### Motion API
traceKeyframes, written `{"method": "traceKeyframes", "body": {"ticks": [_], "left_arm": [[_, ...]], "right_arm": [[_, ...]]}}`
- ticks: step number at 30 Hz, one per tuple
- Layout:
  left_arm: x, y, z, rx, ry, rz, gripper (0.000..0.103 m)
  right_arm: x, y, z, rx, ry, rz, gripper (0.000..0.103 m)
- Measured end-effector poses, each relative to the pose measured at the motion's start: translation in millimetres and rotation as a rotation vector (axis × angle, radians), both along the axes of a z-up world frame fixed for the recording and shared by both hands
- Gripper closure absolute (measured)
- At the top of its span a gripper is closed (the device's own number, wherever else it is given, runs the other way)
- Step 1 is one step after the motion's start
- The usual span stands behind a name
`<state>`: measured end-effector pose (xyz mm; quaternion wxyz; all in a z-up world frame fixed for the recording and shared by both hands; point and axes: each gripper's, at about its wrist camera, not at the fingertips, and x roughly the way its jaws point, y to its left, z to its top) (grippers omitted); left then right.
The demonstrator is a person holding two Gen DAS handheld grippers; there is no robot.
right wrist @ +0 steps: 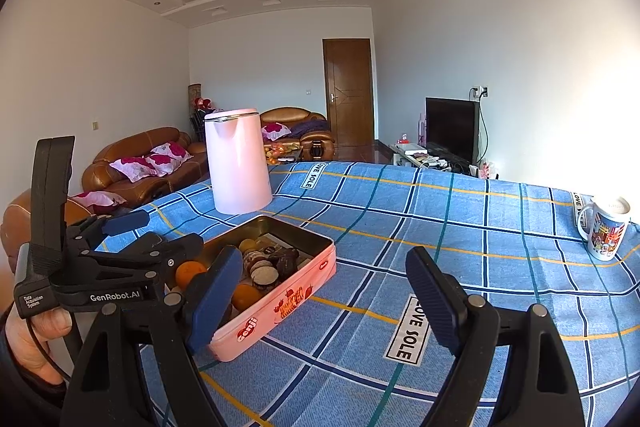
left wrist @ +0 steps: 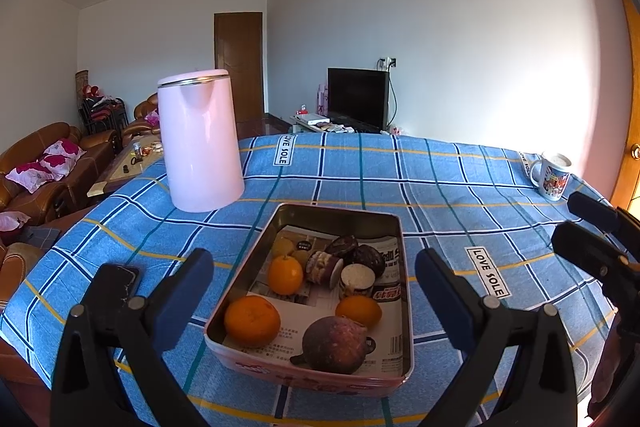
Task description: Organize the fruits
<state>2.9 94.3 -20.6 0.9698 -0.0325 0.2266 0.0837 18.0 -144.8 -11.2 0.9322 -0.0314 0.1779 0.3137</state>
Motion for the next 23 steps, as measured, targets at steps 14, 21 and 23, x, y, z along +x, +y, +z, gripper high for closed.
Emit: {"method": "traceKeyframes", "body": {"ticks": [14, 21, 23], "left_arm": [[-0.8, 1.9, 0.0, -0.001, -0.002, 0.003, 0.0], [1.4, 1.6, -3.5, -0.004, 0.007, 0.001, 0.0], [1.0, 0.8, -3.5, 0.001, 0.005, -0.001, 0.0]], "right_arm": [[0.4, 1.8, -2.3, -0.005, 0.004, 0.003, 0.018], [3.8, 1.1, -6.3, -0.007, 0.017, -0.002, 0.018], [4.2, -0.2, -7.1, -0.007, 0.02, -0.005, 0.018]]}}
